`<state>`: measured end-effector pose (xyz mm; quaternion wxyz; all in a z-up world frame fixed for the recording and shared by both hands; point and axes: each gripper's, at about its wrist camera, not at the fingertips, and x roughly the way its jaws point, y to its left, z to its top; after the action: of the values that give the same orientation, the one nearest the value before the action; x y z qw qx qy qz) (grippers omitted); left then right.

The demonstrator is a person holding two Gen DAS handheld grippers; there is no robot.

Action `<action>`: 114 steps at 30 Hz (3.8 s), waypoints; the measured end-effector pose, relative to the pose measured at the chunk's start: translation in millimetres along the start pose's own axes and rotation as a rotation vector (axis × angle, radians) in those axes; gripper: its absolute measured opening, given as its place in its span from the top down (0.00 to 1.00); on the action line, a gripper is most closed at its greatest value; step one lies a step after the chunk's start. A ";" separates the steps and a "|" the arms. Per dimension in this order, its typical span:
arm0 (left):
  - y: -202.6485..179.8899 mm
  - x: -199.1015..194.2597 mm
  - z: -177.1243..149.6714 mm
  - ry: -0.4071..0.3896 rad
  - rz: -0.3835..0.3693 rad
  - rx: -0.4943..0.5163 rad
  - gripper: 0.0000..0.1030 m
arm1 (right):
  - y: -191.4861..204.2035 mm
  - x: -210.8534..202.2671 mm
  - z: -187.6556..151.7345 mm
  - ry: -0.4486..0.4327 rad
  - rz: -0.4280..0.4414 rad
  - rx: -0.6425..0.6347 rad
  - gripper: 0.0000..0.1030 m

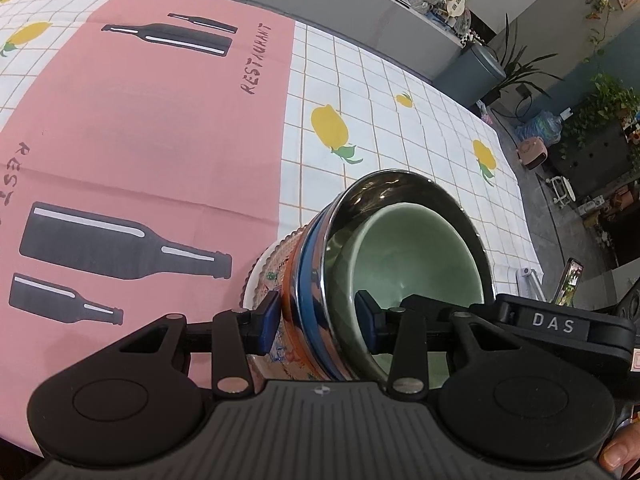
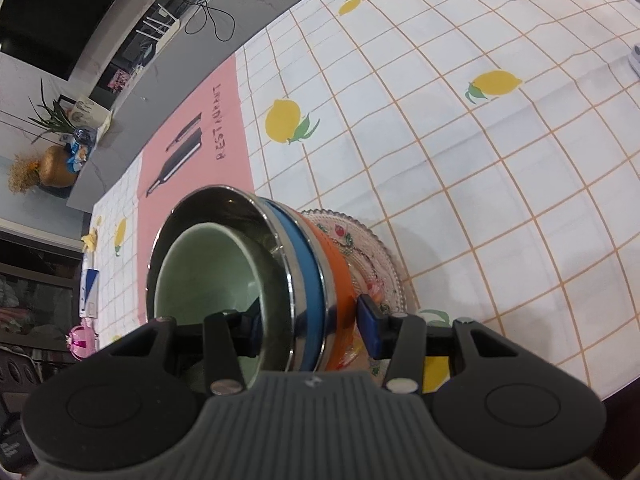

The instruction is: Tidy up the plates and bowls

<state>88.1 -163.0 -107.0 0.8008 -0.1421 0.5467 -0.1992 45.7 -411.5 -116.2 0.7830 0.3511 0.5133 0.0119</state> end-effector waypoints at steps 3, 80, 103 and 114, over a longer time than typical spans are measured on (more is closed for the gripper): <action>-2.3 -0.4 -0.6 0.002 0.009 0.012 0.56 | -1.8 -0.4 -0.7 0.002 0.004 0.009 0.55; 34.7 -121.9 -115.6 -0.361 0.383 0.413 0.24 | 104.8 -42.0 -202.2 -0.434 -0.322 -0.613 0.09; 36.8 -114.9 -103.1 -0.321 0.420 0.414 0.22 | 107.5 -28.6 -184.3 -0.397 -0.335 -0.611 0.08; 40.0 -117.7 -103.6 -0.320 0.418 0.401 0.21 | 109.4 -27.2 -186.3 -0.396 -0.332 -0.623 0.08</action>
<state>-39.9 -72.9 -65.9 0.9121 0.1043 0.3812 -0.1095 -81.0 -239.3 -75.2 0.9270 0.0049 0.3740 -0.0274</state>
